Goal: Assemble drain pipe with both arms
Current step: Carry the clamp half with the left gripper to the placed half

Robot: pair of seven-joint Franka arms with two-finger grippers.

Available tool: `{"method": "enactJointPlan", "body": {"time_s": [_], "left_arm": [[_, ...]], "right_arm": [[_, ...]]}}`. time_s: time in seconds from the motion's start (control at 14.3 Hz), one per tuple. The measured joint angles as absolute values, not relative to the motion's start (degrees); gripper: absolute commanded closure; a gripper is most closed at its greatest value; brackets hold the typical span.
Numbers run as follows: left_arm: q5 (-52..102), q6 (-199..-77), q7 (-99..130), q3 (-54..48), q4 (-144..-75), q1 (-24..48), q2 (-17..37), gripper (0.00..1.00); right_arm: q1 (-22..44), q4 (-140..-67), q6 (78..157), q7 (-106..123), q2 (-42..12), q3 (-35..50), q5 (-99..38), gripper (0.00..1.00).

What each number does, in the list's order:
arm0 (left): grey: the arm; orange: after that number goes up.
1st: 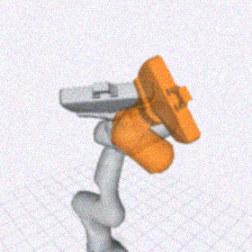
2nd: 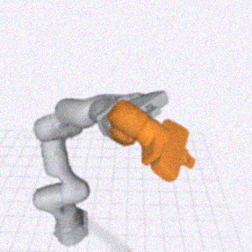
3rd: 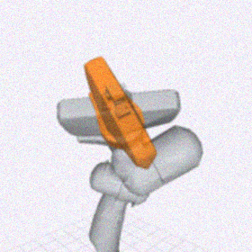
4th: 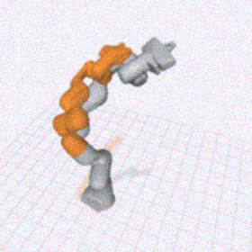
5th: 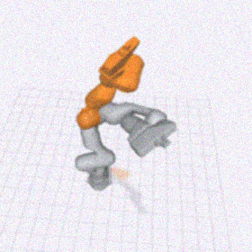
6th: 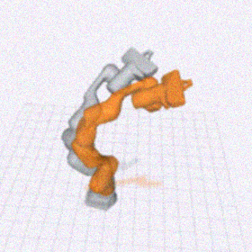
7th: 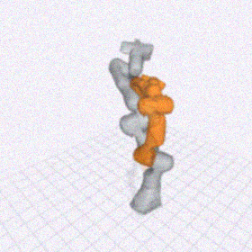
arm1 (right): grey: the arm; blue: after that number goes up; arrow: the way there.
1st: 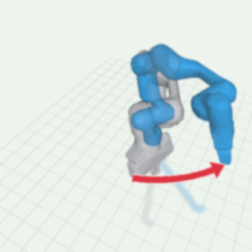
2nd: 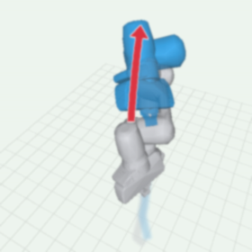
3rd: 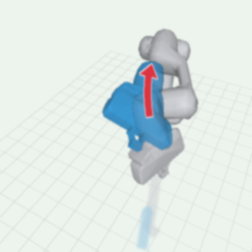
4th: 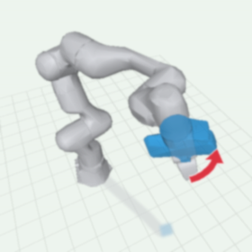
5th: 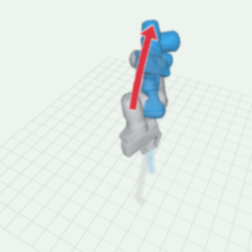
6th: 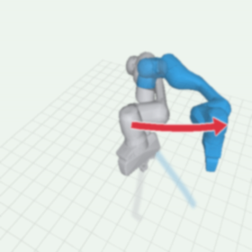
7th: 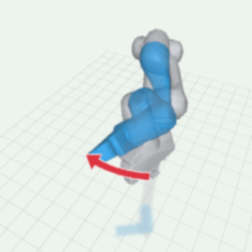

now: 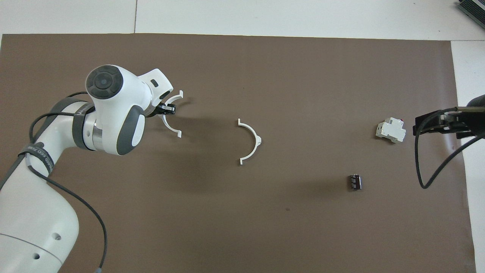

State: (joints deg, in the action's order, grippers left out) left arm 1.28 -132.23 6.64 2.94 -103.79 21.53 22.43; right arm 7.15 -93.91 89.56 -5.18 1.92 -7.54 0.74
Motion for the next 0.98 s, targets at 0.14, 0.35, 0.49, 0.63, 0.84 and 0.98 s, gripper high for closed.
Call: {"method": "enactJointPlan", "body": {"time_s": [0.14,0.35,0.49,0.63,0.84,0.98], "left_arm": [[1.2,-132.2,10.8,3.0,-103.8,24.8,22.4,1.0],[-0.1,-132.3,16.8,3.0,-103.8,29.4,22.4,1.0],[-1.5,-132.4,20.6,3.0,-103.9,31.7,22.5,1.0],[-1.6,-133.0,21.3,3.0,-104.3,33.0,22.6,1.0],[-1.6,-133.7,21.6,2.9,-105.5,34.6,22.8,1.0],[-1.6,-135.1,21.7,3.0,-106.6,35.2,22.8,1.0]], "right_arm": [[7.2,-93.9,89.6,-5.2,1.9,-7.5,0.7,0.0],[7.2,-93.9,89.6,-5.2,1.9,-7.5,0.7,0.0],[7.2,-93.9,89.6,-5.2,1.9,-7.5,0.7,0.0],[7.2,-93.9,89.6,-5.2,1.9,-7.5,0.7,0.0],[7.2,-93.9,89.6,-5.2,1.9,-7.5,0.7,0.0],[7.2,-93.9,89.6,-5.2,1.9,-7.5,0.7,0.0]]}}
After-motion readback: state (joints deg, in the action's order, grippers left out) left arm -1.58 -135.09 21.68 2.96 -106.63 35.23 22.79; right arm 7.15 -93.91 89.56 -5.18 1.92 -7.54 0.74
